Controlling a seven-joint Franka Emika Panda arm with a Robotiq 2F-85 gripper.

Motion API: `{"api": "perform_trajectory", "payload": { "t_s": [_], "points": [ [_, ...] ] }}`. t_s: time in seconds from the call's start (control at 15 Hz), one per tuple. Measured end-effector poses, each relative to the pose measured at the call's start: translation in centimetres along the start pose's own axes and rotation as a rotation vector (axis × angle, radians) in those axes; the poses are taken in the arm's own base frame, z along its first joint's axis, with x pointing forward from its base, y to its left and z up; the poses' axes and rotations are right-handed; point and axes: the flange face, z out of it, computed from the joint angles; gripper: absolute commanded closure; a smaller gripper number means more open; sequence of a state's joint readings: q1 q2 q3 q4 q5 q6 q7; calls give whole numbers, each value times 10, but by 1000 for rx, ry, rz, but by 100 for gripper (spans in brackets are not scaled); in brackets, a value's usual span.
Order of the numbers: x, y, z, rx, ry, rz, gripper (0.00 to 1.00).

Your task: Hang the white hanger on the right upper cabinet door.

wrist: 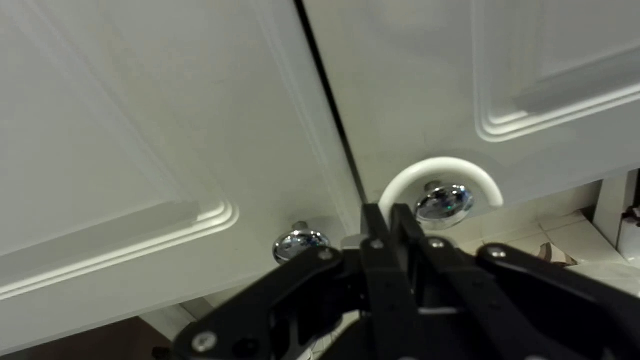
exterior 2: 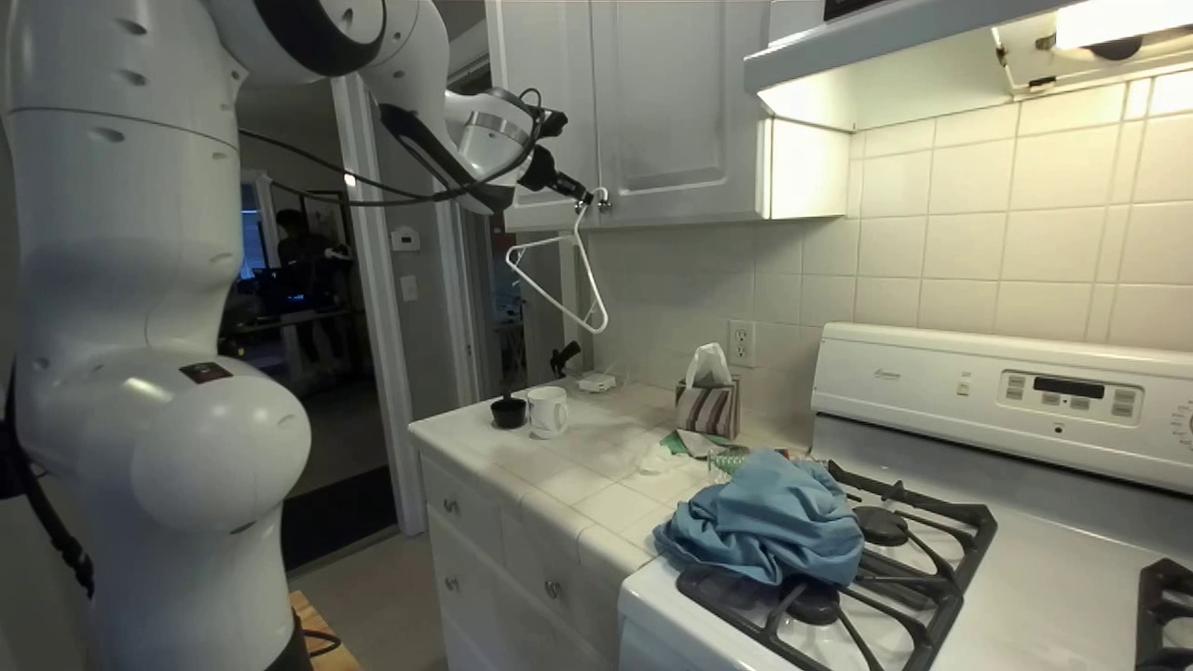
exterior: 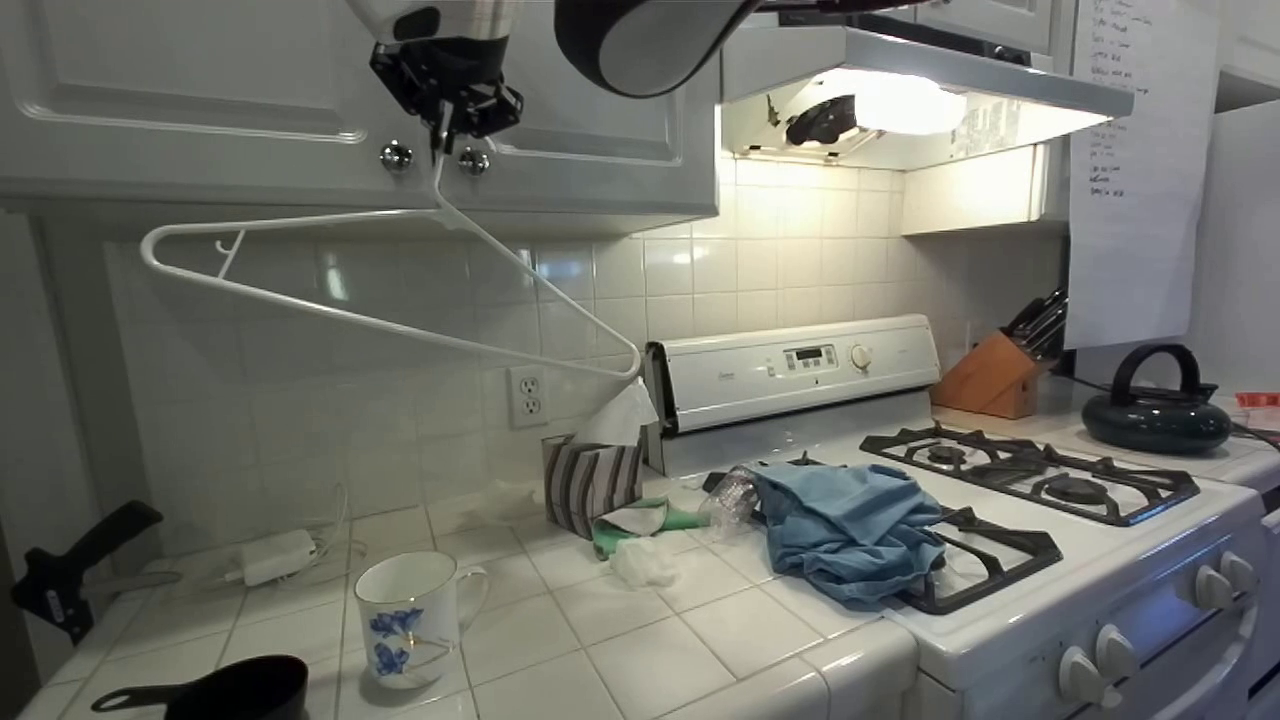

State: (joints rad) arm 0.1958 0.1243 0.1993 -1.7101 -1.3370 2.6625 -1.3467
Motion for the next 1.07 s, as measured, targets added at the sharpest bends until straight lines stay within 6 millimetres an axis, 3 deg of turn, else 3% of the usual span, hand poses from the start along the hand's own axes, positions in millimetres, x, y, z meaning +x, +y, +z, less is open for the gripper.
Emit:
{"api": "perform_trajectory", "payload": {
  "t_s": [1.07],
  "points": [
    [-2,-5,13,19,58,47,98]
  ]
}}
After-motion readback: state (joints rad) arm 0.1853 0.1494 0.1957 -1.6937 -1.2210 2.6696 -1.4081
